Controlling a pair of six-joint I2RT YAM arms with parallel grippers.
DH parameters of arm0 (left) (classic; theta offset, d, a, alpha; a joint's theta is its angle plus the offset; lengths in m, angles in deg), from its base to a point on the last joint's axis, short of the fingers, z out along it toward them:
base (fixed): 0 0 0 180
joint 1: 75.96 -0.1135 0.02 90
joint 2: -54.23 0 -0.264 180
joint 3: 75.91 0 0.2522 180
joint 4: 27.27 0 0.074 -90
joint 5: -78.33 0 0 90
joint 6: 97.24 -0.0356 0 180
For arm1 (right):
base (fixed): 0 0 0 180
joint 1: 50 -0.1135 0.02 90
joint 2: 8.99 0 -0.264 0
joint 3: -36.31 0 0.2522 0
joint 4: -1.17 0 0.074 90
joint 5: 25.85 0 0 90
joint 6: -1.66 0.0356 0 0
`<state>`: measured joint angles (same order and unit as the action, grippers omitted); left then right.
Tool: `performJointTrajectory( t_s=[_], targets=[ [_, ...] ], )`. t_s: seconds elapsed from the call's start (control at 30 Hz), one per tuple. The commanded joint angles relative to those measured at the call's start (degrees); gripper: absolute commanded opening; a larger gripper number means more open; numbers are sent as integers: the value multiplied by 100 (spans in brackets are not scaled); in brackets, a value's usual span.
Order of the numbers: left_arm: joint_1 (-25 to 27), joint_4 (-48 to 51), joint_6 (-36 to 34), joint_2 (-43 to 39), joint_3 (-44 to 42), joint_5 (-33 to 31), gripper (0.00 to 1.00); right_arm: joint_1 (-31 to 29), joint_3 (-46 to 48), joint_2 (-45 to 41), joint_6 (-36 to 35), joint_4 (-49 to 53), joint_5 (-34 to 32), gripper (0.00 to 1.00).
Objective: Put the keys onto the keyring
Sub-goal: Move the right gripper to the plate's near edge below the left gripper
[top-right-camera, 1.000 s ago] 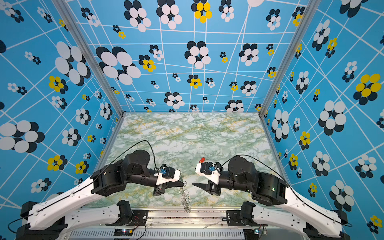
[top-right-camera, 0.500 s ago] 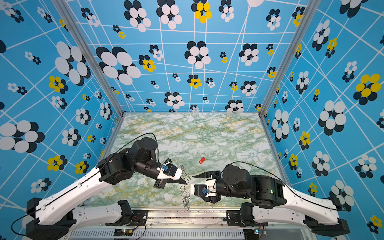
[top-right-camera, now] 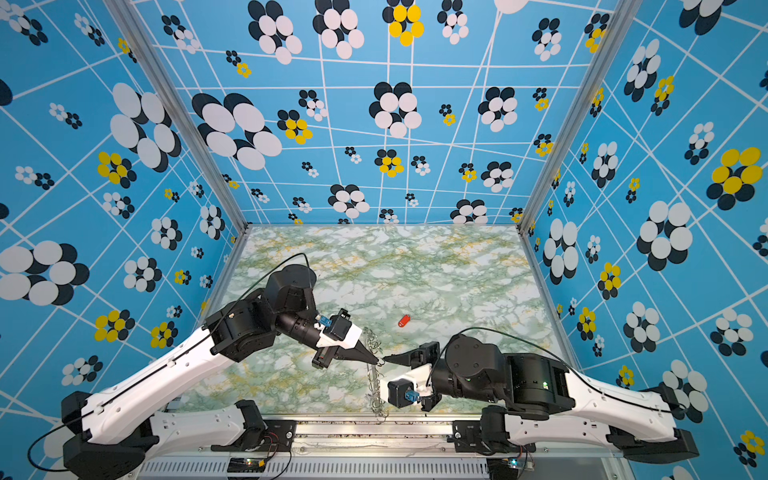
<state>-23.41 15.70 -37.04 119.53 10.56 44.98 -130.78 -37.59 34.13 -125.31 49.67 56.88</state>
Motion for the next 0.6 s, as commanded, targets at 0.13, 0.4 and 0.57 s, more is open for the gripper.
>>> performJointTrajectory(
  t_s=[0.13, 0.4, 0.57],
  targets=[
    [-35, -406, 185, 63, -62, 357, 0, -48, -35, -164, -148, -410, -378, 39],
    [-26, -513, 290, 53, -108, 401, 0, -53, -115, -124, -99, -501, -210, 35],
    [-26, -561, 342, 38, -125, 407, 0, -52, -180, -46, -32, -465, -69, 27]
  ],
)
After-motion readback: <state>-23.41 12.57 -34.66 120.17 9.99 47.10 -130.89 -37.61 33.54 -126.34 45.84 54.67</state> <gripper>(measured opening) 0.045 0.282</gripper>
